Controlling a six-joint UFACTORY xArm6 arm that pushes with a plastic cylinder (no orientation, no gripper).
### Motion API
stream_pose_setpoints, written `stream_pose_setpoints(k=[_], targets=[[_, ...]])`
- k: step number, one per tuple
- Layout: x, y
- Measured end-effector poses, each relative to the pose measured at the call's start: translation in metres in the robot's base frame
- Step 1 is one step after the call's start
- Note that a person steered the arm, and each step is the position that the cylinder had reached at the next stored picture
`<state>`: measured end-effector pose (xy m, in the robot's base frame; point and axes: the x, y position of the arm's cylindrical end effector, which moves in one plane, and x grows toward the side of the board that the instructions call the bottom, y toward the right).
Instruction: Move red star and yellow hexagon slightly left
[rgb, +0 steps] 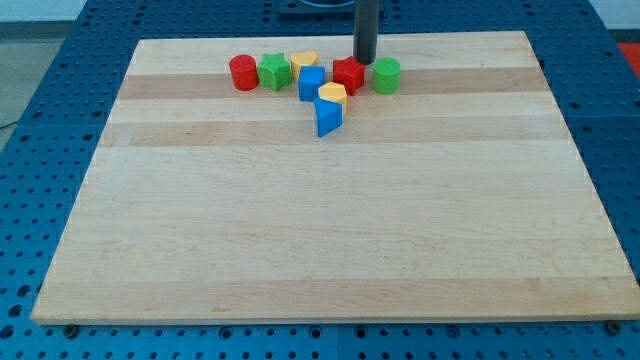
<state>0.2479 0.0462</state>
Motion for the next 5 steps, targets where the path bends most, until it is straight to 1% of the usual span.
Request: stream_pose_setpoints(k=[1,2,3,4,5], targets=[[0.05,0.0],[0.076,0.003],[0.021,0.003],[0.013,0.003],[0.068,-0.011]])
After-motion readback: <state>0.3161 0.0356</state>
